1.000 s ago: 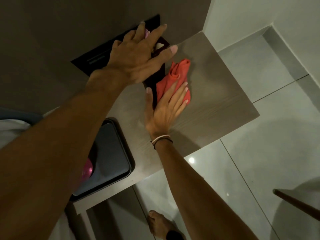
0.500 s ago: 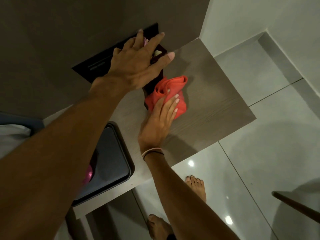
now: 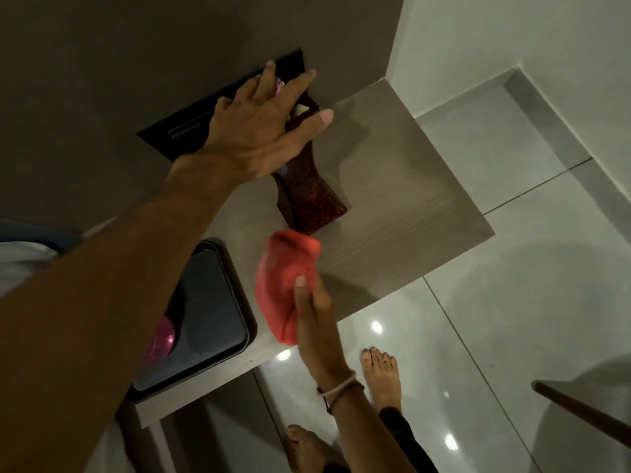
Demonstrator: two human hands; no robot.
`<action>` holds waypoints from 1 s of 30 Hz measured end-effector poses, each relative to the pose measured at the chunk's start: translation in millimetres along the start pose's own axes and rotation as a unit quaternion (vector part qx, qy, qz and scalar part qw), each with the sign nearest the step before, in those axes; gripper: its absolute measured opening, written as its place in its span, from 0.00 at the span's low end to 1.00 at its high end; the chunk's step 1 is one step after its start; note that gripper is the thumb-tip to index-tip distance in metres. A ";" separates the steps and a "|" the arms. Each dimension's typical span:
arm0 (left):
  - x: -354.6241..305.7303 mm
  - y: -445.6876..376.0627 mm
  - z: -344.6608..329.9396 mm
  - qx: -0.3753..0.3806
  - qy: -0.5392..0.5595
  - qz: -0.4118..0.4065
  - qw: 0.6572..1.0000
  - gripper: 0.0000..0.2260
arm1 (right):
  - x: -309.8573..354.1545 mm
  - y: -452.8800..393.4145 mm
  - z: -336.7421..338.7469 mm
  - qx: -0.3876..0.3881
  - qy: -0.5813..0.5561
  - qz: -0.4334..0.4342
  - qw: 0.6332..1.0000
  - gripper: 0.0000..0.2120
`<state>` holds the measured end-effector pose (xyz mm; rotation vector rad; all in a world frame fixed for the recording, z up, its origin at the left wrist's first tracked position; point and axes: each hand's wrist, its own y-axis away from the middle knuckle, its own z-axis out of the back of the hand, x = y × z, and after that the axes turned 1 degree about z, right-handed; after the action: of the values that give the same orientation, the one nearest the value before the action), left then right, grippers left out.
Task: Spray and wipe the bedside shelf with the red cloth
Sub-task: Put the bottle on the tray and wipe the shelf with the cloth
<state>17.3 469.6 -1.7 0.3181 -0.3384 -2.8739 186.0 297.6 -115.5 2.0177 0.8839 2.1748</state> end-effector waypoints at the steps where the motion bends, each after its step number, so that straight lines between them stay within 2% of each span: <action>1: -1.2 1.6 -1.2 -0.002 -0.003 -0.002 1.000 0.34 | 3.9 8.2 11.0 -0.031 -0.021 -0.020 0.999 0.13; 3: -2.3 3.9 -2.6 -0.001 -0.004 -0.003 1.000 0.34 | 16.8 5.0 20.9 -0.136 -0.004 0.025 0.990 0.14; 5: -3.1 4.4 -2.1 0.001 -0.002 -0.001 1.000 0.34 | 34.1 -8.8 26.6 -0.246 -0.021 0.079 0.966 0.16; 7: -4.0 4.1 -1.6 -0.002 -0.004 0.002 1.000 0.34 | 40.4 -38.8 28.9 -0.314 -0.011 0.110 0.943 0.19; 9: -4.9 4.1 -2.4 -0.007 -0.008 0.005 1.000 0.33 | 50.9 -70.6 20.5 -0.288 0.055 0.102 0.951 0.24; 11: -5.1 3.5 -3.0 -0.012 -0.006 0.008 1.000 0.34 | 51.2 -93.4 -0.5 -0.218 0.164 0.082 0.959 0.28; 13: -5.1 3.7 -2.7 -0.013 -0.002 0.012 1.000 0.34 | 41.8 -99.3 -20.9 -0.201 0.257 0.073 0.942 0.31; 18: -6.9 3.4 -2.1 -0.011 -0.009 0.011 1.000 0.33 | 24.7 -90.7 -23.9 -0.232 0.320 0.101 0.913 0.30; 25: -7.5 4.8 -0.7 -0.013 -0.003 0.013 1.000 0.33 | -6.4 -72.0 -28.1 -0.220 0.385 0.166 0.881 0.29; 30: -8.8 6.7 -1.6 -0.020 -0.011 0.013 1.000 0.33 | -30.9 -69.7 -17.0 -0.197 0.470 0.229 0.829 0.29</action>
<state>27.4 465.2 0.1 0.2728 -0.2878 -2.8573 151.2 337.1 -173.2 0.9424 -0.1383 3.3026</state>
